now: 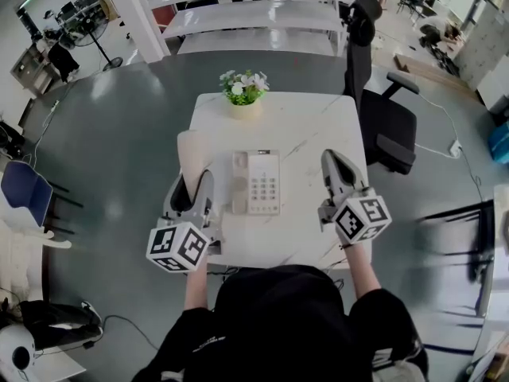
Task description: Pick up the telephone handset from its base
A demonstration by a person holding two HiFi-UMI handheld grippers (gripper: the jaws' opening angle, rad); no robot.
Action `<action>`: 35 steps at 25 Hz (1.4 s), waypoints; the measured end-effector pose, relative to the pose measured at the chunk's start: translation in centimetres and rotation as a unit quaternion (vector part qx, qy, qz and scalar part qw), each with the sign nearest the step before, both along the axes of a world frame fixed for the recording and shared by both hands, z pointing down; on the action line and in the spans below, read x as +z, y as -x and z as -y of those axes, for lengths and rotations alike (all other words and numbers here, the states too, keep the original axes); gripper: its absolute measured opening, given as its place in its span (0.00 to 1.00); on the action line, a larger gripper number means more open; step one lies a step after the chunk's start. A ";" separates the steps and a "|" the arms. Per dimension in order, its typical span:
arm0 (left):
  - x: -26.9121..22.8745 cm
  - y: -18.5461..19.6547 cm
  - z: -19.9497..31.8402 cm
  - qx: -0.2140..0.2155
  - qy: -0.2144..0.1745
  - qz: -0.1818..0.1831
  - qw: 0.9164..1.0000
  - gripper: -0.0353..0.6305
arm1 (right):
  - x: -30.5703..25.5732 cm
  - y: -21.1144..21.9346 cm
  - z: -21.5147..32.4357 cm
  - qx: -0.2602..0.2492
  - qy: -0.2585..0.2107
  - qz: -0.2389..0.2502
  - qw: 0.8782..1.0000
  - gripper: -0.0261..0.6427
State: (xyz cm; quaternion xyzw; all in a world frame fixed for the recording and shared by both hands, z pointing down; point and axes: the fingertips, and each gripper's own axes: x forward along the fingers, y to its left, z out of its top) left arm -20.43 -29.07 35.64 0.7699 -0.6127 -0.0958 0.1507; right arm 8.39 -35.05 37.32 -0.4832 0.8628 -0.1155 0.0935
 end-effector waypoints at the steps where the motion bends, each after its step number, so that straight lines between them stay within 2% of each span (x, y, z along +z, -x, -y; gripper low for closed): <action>1: -0.1 0.1 -0.1 -0.001 -0.001 0.000 1.000 0.36 | -0.2 -0.1 0.0 0.002 -0.002 0.000 1.000 0.03; 10: -0.2 0.9 -0.7 -0.011 -0.006 0.006 1.000 0.36 | -0.7 -0.3 -0.1 0.008 -0.010 -0.010 1.000 0.03; 35: -0.1 0.1 -0.7 -0.006 0.004 0.030 1.000 0.36 | -1.4 0.0 -0.6 0.004 -0.018 -0.024 1.000 0.03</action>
